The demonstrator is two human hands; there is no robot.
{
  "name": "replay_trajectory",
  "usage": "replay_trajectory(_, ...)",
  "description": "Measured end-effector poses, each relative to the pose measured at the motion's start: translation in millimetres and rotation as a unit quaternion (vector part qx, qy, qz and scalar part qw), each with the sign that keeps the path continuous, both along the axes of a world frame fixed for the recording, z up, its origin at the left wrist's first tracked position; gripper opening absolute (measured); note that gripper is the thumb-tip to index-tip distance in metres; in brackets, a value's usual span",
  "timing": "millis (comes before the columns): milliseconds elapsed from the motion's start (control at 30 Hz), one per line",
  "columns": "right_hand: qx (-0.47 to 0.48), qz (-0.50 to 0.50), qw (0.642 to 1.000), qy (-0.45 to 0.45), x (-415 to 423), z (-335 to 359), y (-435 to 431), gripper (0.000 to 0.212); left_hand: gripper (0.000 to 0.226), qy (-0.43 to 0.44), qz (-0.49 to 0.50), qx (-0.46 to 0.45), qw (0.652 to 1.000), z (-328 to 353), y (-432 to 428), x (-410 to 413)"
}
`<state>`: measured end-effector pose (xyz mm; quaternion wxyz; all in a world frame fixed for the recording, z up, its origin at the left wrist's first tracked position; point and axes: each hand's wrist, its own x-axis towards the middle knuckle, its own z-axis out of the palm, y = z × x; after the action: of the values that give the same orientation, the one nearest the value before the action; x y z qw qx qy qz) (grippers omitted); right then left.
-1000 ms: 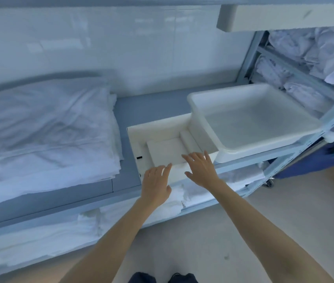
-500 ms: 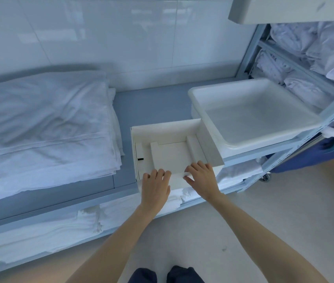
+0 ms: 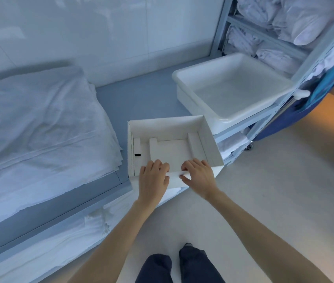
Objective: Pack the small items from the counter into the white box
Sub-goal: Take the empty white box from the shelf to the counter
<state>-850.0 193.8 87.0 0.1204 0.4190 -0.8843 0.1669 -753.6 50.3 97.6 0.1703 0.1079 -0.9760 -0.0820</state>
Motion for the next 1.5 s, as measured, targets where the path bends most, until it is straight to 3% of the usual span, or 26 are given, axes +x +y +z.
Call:
replay_trajectory(467,-0.072,-0.09,0.992,0.048,67.1,30.4,58.4,0.023,0.027,0.077,-0.158,0.013,0.984,27.5,26.5,30.4)
replay_trajectory(867,-0.065,-0.283,0.957,-0.015,160.2,34.1,173.9,0.041,0.035,0.002,-0.341,0.034,0.94,41.2,132.4,47.6)
replay_trajectory(1000,-0.04,-0.371,0.927,-0.039,215.6,29.5,227.8,0.044,0.036,-0.038,-0.427,0.025,0.903,35.2,192.1,70.4)
replay_trajectory(1200,-0.047,-0.514,0.854,-0.06,318.8,35.4,304.2,0.05,0.037,-0.053,-0.551,0.002,0.833,40.0,295.0,122.6)
replay_trajectory(1500,-0.061,-0.703,0.709,-0.005,492.8,64.0,404.2,0.046,0.034,-0.006,-0.734,0.02,0.679,64.8,458.4,236.9)
